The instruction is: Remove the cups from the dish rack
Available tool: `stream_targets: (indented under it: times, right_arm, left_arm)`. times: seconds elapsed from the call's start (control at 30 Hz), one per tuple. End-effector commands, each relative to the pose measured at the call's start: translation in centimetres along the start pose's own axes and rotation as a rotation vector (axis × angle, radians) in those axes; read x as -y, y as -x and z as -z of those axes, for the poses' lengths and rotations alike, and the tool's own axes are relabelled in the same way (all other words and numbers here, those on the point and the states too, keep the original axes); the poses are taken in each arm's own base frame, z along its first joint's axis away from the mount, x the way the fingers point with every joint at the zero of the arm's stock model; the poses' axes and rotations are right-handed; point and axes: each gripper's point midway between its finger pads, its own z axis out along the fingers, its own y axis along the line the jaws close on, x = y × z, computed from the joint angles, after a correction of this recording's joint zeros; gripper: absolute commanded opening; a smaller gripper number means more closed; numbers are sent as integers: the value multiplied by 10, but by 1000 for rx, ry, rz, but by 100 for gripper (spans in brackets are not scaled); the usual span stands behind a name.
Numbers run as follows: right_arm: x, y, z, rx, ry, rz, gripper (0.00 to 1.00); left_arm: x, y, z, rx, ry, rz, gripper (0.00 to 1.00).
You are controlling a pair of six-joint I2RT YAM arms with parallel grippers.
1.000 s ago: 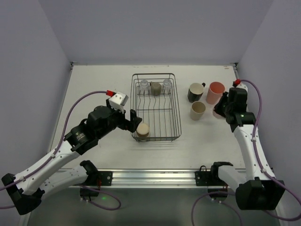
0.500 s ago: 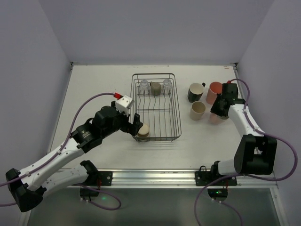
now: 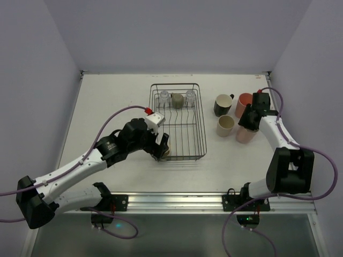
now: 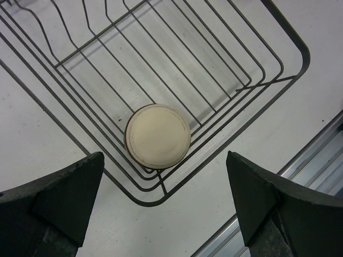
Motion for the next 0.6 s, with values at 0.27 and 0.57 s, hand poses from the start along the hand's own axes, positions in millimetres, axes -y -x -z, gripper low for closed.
stream_targets:
  times: [0.27,0.57]
  right_arm:
    - [-23,37,39,185,136,-36,62]
    - [-42,54,106,362,303,-47,76]
  left_arm:
    - [13,14,-12,-36,107,-56,100]
    - [1,-11,-36,-116,196,-33,100]
